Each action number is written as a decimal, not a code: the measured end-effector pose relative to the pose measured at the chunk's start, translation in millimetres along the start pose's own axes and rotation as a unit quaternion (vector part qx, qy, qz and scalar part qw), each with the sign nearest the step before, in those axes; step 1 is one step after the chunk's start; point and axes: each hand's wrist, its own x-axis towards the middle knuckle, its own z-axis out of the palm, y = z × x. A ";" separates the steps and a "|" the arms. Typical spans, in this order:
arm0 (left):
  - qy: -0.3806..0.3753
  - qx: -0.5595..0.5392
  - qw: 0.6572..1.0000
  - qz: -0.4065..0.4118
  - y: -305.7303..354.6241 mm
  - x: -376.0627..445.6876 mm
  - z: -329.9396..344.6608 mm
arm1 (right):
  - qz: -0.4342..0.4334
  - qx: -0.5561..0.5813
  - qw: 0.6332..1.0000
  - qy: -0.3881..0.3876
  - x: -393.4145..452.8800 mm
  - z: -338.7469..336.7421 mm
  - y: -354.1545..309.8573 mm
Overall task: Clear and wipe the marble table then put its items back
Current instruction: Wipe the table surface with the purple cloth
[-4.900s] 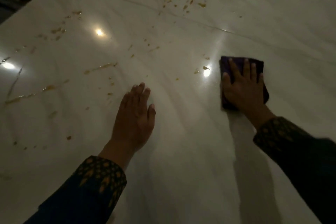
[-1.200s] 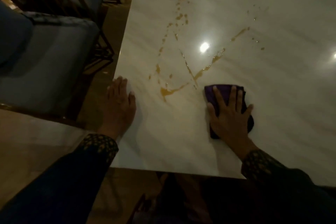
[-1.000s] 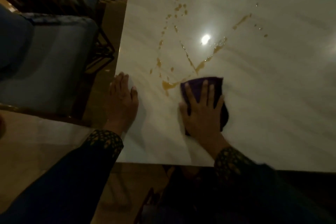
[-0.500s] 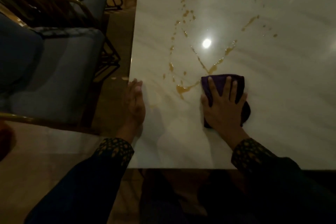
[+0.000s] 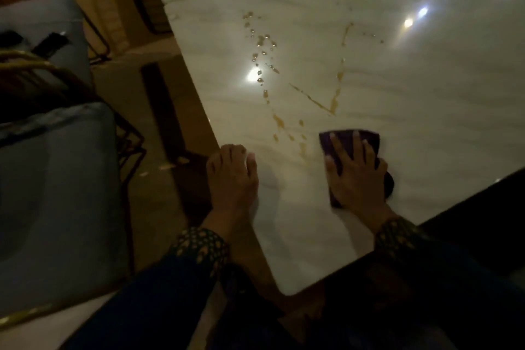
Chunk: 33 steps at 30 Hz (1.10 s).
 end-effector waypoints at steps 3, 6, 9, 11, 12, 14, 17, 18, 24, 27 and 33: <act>-0.004 0.019 0.996 0.084 -27.9 47.6 6.4 | 0.099 0.040 0.994 0.005 14.3 5.2 -55.1; -0.030 -0.006 0.996 0.088 -30.2 93.6 12.5 | 0.046 0.055 0.997 0.013 -22.0 15.6 -104.5; -0.070 -0.015 0.993 0.089 -30.3 124.4 18.3 | -0.010 0.081 0.996 -0.031 -69.7 21.9 -107.6; -0.099 0.002 0.991 0.086 -34.3 148.9 26.1 | -0.026 0.086 0.996 -0.022 -72.2 20.4 -89.2; -0.116 0.009 0.990 0.079 -37.1 161.5 31.0 | -0.028 0.067 0.997 -0.004 -66.6 20.8 -79.3; -0.139 0.008 0.989 0.055 -40.7 183.6 41.0 | -0.009 0.020 0.999 0.026 -45.2 22.2 -60.4; -0.144 -0.005 0.990 0.005 -39.3 198.7 52.1 | 0.048 -0.008 0.998 0.039 10.0 16.6 -23.7; -0.132 -0.003 0.991 0.000 -38.7 198.3 54.7 | 0.066 -0.011 0.997 0.035 32.6 13.7 -10.7; -0.101 0.017 0.995 0.010 -40.5 195.3 60.0 | 0.142 0.014 0.989 0.030 108.4 6.1 -18.0; -0.118 0.035 0.992 0.023 -38.3 196.0 61.9 | 0.095 -0.002 0.994 0.063 65.5 13.6 -61.7; -0.125 0.040 0.991 0.015 -37.5 199.6 57.6 | -0.002 0.030 0.999 0.030 20.0 14.5 -68.5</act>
